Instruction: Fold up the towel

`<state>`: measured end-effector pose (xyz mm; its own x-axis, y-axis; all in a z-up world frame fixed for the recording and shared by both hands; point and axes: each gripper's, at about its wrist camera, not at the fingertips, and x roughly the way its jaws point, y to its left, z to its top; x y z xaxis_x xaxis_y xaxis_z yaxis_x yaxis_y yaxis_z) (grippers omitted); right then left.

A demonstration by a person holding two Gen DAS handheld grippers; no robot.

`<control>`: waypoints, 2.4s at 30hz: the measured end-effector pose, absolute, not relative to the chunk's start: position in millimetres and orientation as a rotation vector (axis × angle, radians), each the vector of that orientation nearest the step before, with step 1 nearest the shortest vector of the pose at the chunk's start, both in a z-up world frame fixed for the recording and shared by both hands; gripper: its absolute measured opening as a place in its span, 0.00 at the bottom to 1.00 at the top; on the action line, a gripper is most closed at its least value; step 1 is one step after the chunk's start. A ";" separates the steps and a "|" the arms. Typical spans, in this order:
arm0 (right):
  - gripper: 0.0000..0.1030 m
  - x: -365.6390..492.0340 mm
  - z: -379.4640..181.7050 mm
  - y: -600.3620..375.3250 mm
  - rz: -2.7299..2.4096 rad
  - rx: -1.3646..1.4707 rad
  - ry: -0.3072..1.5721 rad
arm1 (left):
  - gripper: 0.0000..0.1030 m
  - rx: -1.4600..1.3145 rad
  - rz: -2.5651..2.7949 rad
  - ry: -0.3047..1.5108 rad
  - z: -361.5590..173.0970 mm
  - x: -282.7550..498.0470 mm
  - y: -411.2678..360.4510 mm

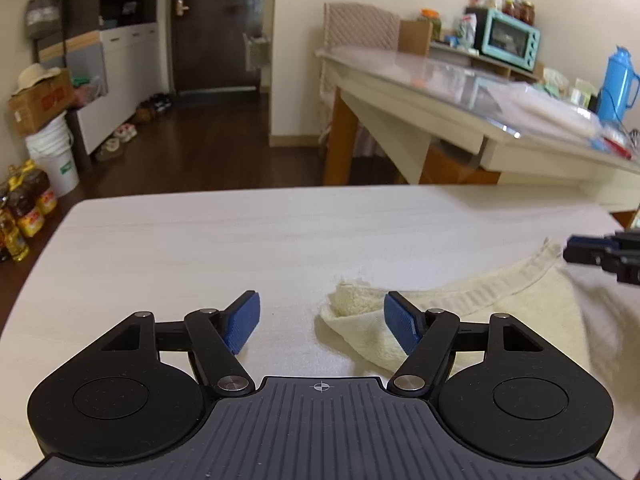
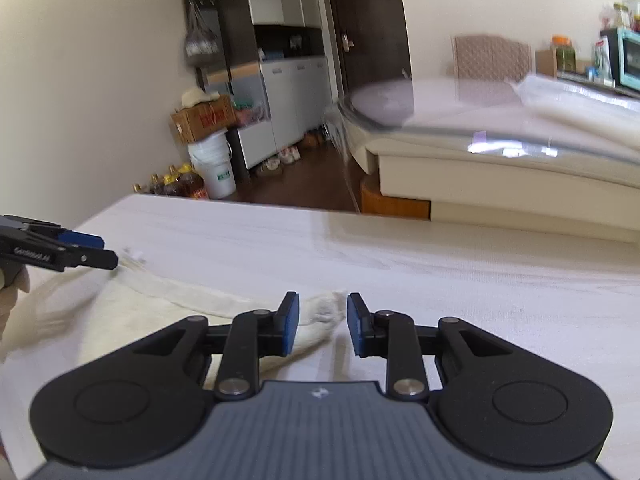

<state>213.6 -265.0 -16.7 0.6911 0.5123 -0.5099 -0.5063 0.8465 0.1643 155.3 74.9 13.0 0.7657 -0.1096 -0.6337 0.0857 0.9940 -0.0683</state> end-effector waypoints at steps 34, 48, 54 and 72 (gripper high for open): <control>0.72 141.6 -25.1 -238.2 0.580 -0.050 0.589 | 0.87 -0.091 -0.061 0.732 -8.8 80.4 41.3; 0.72 140.9 -27.2 -238.3 0.574 -0.040 0.588 | 0.90 -0.077 -0.063 0.725 -10.9 80.5 36.6; 0.72 141.8 -25.6 -240.7 0.570 -0.022 0.586 | 0.90 -0.085 -0.073 0.716 -10.6 79.1 37.7; 0.52 244.1 -12.5 -257.5 0.578 0.032 0.704 | 0.90 -0.074 -0.065 0.700 -1.9 93.8 48.1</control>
